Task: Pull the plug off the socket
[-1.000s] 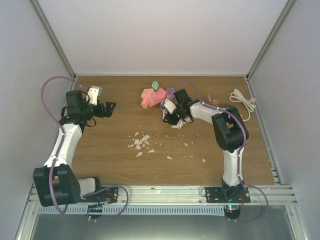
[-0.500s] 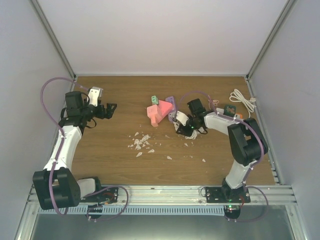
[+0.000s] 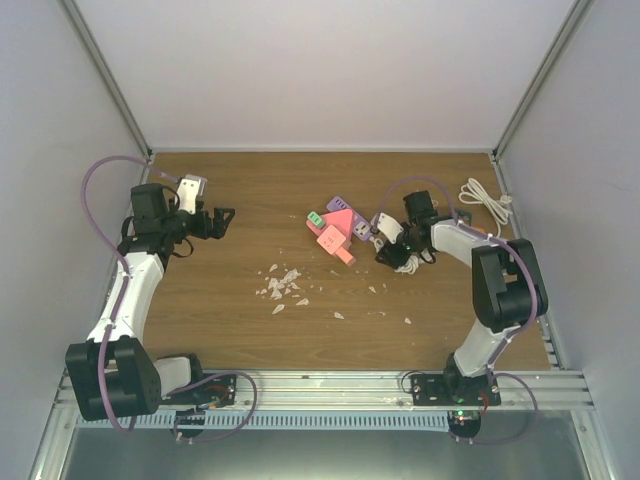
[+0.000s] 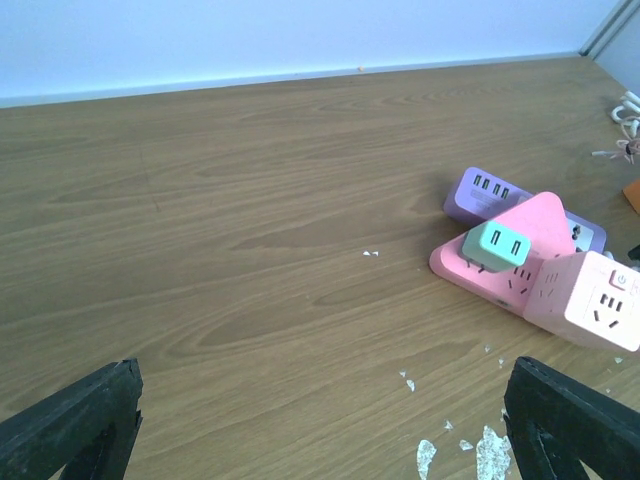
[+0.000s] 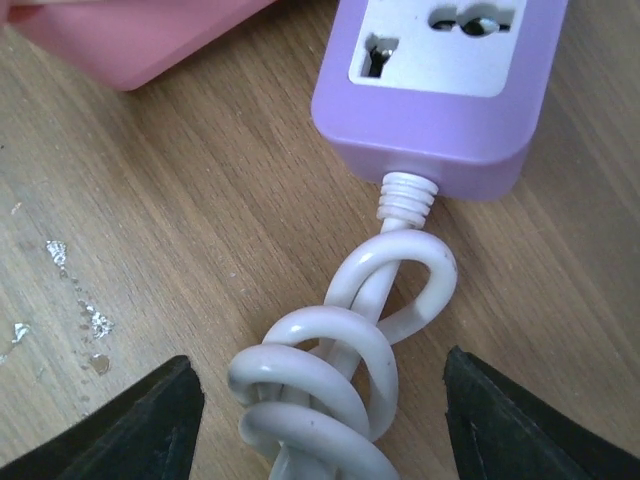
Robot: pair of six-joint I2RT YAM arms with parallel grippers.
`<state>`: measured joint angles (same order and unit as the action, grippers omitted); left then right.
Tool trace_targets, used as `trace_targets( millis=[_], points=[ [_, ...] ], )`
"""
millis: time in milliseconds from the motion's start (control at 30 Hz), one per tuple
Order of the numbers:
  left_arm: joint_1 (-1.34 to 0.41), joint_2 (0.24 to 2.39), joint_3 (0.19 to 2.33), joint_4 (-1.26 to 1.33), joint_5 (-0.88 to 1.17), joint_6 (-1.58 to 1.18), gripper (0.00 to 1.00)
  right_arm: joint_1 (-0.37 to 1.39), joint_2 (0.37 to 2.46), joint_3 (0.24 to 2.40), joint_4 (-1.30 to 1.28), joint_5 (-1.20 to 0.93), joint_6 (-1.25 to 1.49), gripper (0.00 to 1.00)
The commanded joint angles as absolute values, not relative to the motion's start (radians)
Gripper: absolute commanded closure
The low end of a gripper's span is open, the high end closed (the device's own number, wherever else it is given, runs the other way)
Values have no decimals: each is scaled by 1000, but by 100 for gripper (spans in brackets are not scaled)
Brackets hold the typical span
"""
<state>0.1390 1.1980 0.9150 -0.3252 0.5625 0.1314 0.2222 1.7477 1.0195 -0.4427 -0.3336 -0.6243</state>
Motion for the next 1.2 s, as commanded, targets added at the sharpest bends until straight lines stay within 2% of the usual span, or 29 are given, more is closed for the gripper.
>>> trace_targets(
  millis=[0,200,300,733,967,1167],
  points=[
    [133,1180,907,-291,580,142,1,226,1695,1040,-419,-327,-626,28],
    [133,1183,904,-280,592,139,1,249,1701,1060,-362,-330,-625,24],
    [134,1187,908,-282,595,138,1,287,1729,1069,-320,-257,-611,24],
    [133,1184,904,-283,605,149,1,349,1900,1184,-243,-185,-585,30],
    [133,1182,900,-282,600,158,1,381,1949,1201,-214,-181,-584,38],
    [133,1182,904,-289,587,171,1,396,1946,1190,-222,-220,-583,52]
  ],
)
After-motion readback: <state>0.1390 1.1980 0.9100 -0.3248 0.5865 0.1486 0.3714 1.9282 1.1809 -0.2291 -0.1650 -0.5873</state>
